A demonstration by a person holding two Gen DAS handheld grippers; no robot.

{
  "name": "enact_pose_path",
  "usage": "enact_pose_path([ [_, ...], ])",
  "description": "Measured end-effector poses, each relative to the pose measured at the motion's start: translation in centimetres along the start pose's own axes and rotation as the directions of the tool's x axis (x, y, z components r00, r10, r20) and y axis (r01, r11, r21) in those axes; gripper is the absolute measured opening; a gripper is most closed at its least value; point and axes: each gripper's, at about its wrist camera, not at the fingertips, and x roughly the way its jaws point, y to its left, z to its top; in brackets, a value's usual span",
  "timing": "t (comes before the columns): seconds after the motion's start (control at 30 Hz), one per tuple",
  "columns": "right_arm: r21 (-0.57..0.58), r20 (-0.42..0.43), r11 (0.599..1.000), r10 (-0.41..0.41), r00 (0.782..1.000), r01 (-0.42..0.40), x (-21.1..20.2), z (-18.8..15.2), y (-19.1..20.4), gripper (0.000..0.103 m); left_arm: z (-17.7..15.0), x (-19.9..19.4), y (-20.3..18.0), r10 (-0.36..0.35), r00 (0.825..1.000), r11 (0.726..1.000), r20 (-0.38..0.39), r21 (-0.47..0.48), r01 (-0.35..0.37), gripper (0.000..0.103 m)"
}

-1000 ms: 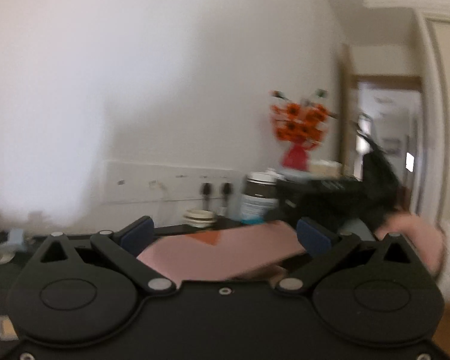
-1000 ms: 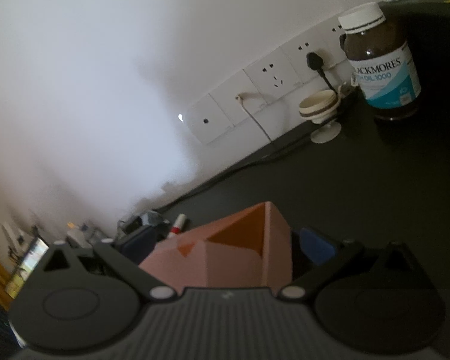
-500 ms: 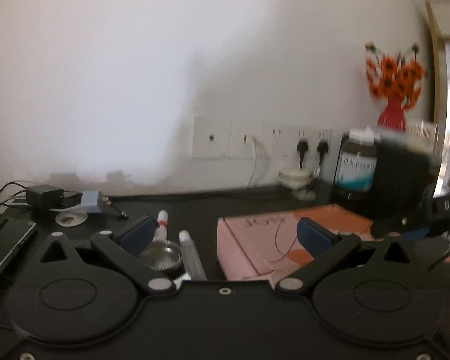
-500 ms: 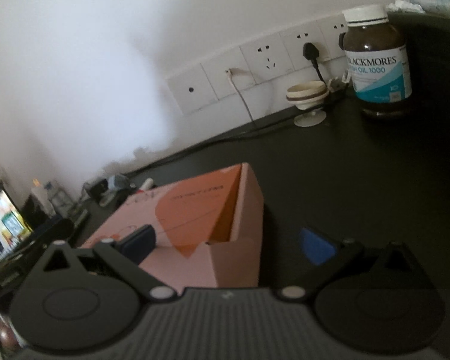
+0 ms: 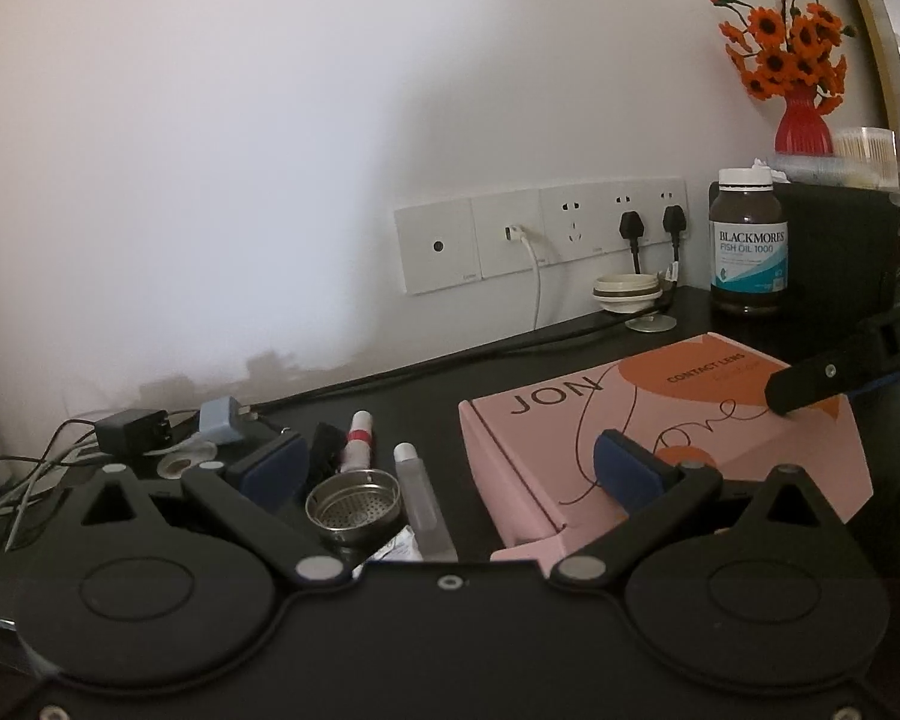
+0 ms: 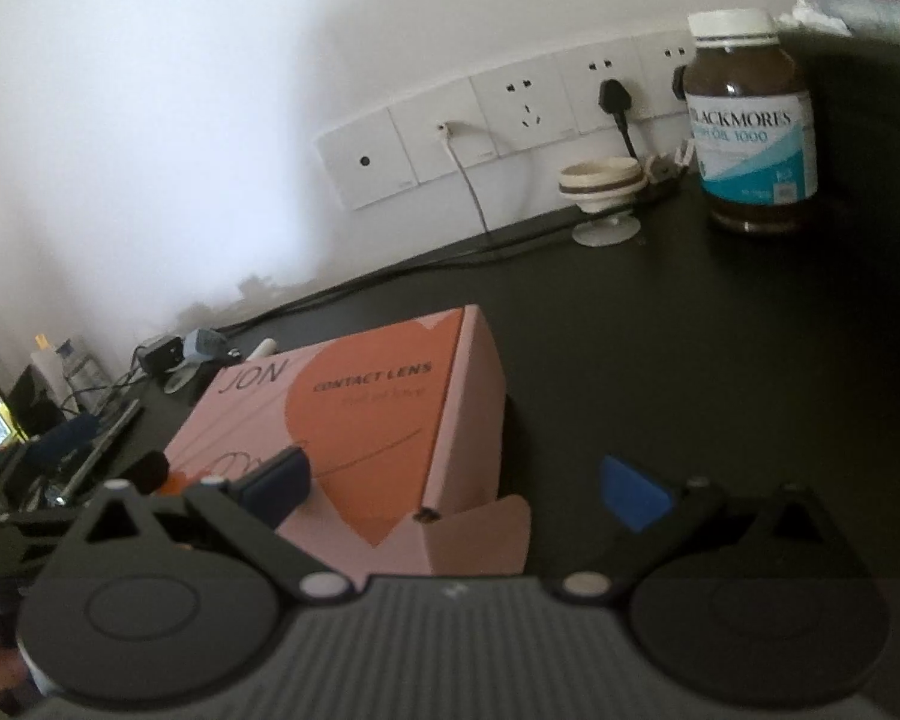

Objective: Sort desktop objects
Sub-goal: 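Bring the right tool to the closed pink box and grasp it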

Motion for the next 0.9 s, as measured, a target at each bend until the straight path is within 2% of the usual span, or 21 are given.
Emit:
enact_pose_path([
  [0.07, -0.044, 0.015, 0.999, -0.012, 1.0, 0.012, -0.4, 0.3, 0.6, 0.102, 0.0, 0.0, 0.1, -0.004, 1.0, 1.0, -0.001, -0.009, 0.004, 0.103],
  [0.17, -0.191, 0.079, 0.981, -0.008, 0.997, 0.023, -1.8, 0.4, 2.4, 0.102, -0.1, 0.1, 0.2, -0.014, 1.0, 1.0, -0.005, -0.026, 0.013, 0.103],
  [0.3, -0.293, 0.083, 0.956, 0.018, 0.996, 0.007, -2.8, 0.2, 4.3, 0.102, -0.2, 0.1, 0.1, -0.013, 1.0, 1.0, 0.002, -0.021, 0.013, 0.103],
  [0.47, -0.444, 0.092, 0.894, -0.027, 0.995, 0.066, -2.3, -1.2, 6.5, 0.102, -0.2, 0.3, 0.4, -0.031, 0.999, 0.998, -0.011, -0.046, 0.03, 0.103],
  [0.63, -0.458, 0.019, 0.887, -0.053, 0.998, 0.056, -0.6, -2.1, 7.2, 0.102, 0.0, 0.3, 0.5, -0.035, 0.999, 0.998, -0.013, -0.051, 0.034, 0.103],
  [0.73, -0.499, 0.046, 0.863, -0.057, 0.997, 0.072, -0.7, -2.5, 8.1, 0.102, 0.6, 0.1, 1.3, -0.009, 1.0, 0.997, 0.004, -0.081, 0.009, 0.103],
  [0.83, -0.598, 0.068, 0.795, -0.073, 0.995, 0.099, -0.7, -3.4, 9.9, 0.102, 0.9, -0.7, 2.7, 0.08, 0.994, 0.986, 0.069, -0.154, -0.069, 0.103],
  [0.9, -0.679, 0.088, 0.723, -0.093, 0.992, 0.128, -0.1, -4.3, 11.2, 0.102, 1.0, -0.9, 3.7, 0.144, 0.987, 0.97, 0.076, -0.206, -0.126, 0.103],
])
